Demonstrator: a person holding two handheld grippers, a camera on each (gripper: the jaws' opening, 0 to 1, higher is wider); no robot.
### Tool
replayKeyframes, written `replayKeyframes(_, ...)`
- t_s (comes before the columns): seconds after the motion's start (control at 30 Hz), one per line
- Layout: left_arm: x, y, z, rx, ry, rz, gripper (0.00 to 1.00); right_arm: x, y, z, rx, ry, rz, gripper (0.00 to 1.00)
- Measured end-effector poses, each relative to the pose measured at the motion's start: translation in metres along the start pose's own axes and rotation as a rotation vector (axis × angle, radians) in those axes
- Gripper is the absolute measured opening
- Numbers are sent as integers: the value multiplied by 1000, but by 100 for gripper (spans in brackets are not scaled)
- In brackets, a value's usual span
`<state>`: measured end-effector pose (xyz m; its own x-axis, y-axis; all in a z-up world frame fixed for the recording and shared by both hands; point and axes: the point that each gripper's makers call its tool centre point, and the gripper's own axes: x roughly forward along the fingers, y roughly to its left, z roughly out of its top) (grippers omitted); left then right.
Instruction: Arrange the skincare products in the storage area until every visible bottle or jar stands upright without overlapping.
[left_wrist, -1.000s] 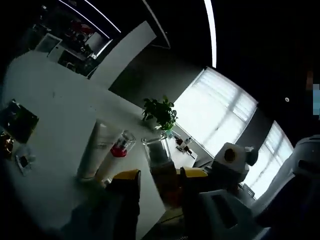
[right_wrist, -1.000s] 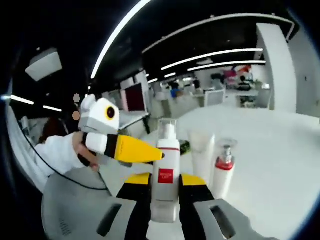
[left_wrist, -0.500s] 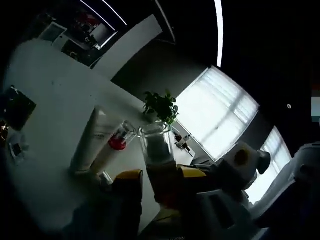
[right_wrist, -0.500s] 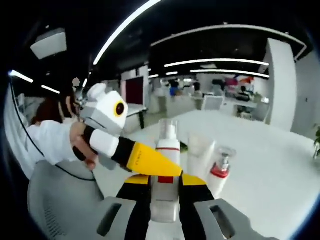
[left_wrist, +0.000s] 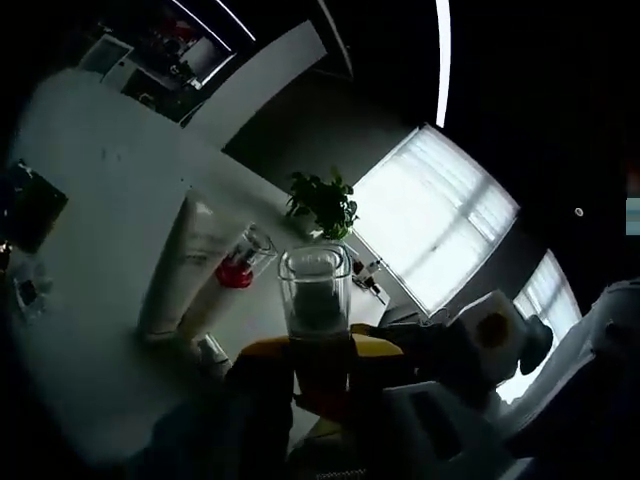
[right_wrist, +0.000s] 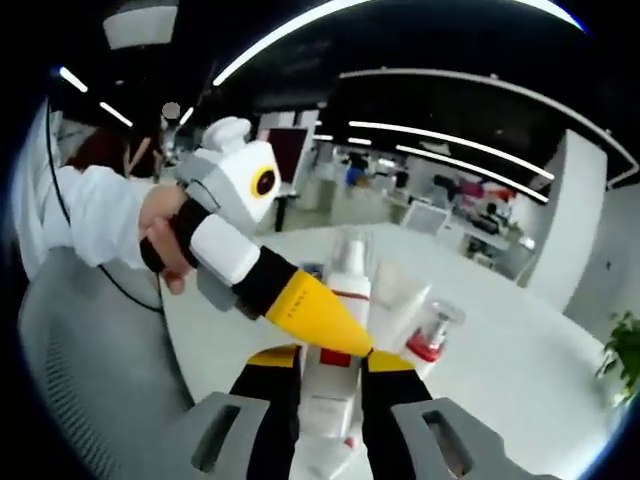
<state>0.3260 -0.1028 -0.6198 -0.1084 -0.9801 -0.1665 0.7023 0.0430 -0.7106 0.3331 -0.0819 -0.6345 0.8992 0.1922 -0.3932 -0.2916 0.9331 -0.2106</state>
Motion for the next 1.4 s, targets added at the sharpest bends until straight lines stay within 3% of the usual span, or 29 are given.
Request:
replayKeyframes(0.23,-5,14,2,157,25,50,16,-2,3,-17,3,55,26,14)
replayKeyframes(0.33,-8,23,4,279,47,87,16,-6,2,-22,45,66,26,14)
replayKeyframes(0.43,-10,31,-4,352,106,125,16,-10,-5,-24,95,71,3,7)
replayKeyframes(0.53,-8,35,-12,429,149,135,16,-11,-9,-20,182,48,13,9)
replayKeyframes(1.03,7,53,-30,646,235,137,16,9,-12,-10,246,35,14,16)
replayKeyframes(1.13,10,55,-31,697,232,139,16,12,-14,-10,283,36,23,16)
replayKeyframes(1.2,12,60,-27,761,215,177,16,15,-15,-11,291,37,24,16)
replayKeyframes(1.4,22,56,-36,781,225,139,16,22,-14,-18,307,70,35,13)
